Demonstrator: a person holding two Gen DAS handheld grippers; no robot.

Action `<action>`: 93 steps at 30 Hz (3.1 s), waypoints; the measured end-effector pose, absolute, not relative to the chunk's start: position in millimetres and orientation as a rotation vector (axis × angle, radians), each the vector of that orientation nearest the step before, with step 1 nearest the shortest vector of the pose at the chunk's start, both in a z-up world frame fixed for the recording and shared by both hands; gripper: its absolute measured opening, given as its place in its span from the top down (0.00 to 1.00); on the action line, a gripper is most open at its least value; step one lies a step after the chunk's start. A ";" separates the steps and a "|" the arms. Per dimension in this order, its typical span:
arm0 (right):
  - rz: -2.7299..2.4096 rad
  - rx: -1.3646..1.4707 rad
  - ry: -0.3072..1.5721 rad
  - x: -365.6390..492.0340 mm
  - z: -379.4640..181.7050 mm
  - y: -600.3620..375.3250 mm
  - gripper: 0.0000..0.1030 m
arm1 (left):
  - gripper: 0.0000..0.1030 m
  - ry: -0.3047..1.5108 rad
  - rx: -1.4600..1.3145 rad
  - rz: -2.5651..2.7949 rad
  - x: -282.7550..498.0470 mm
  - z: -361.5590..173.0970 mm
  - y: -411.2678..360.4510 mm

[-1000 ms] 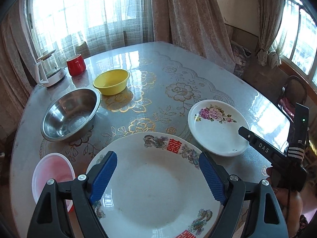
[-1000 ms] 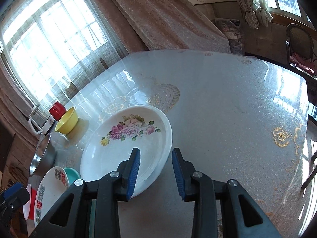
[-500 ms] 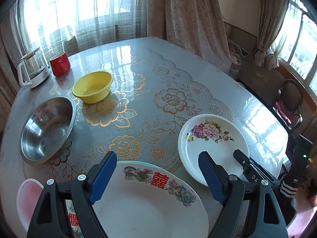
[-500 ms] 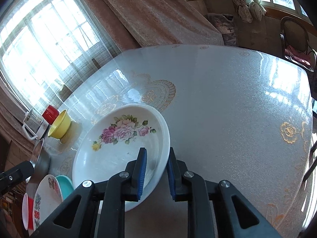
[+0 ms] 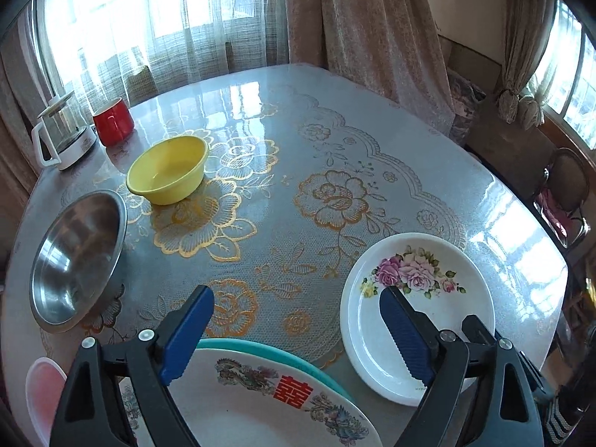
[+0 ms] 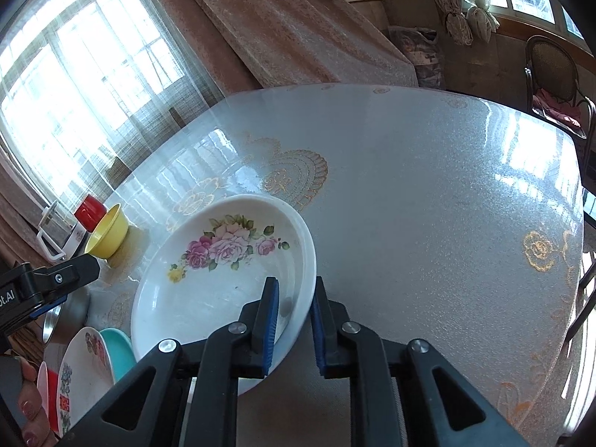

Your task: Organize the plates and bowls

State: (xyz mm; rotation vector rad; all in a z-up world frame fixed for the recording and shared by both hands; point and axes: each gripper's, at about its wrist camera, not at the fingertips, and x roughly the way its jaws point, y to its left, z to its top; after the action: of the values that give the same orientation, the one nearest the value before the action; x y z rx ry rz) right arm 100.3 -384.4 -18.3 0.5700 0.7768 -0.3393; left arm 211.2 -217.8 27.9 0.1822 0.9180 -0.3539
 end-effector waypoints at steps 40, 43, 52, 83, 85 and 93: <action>-0.333 0.584 0.771 96.8 -18.1 -386.9 0.84 | 0.48 1.146 0.282 -0.454 246.6 -27.5 -248.5; -0.332 0.587 0.770 96.2 -18.1 -387.4 0.85 | 0.68 1.119 0.305 -0.499 236.5 -26.2 -257.5; -0.337 0.577 0.775 97.8 -17.5 -386.2 0.85 | 0.78 1.040 0.384 -0.528 217.2 -25.1 -272.2; -0.266 0.666 0.700 83.1 -23.5 -392.8 0.85 | 0.89 0.941 0.369 -0.542 194.7 -4.3 -255.2; -0.261 0.653 0.685 82.4 -20.9 -390.5 0.85 | 0.89 0.934 0.353 -0.541 194.5 -1.4 -252.1; -0.239 0.631 0.640 78.1 1.5 -383.9 0.85 | 0.88 0.855 0.349 -0.543 178.9 15.3 -241.2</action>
State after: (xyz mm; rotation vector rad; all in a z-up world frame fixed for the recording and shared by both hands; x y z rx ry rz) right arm 78.1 -383.9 1.5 0.6307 0.6400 -0.2386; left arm 178.9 -241.2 15.3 0.3486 0.8546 -0.5426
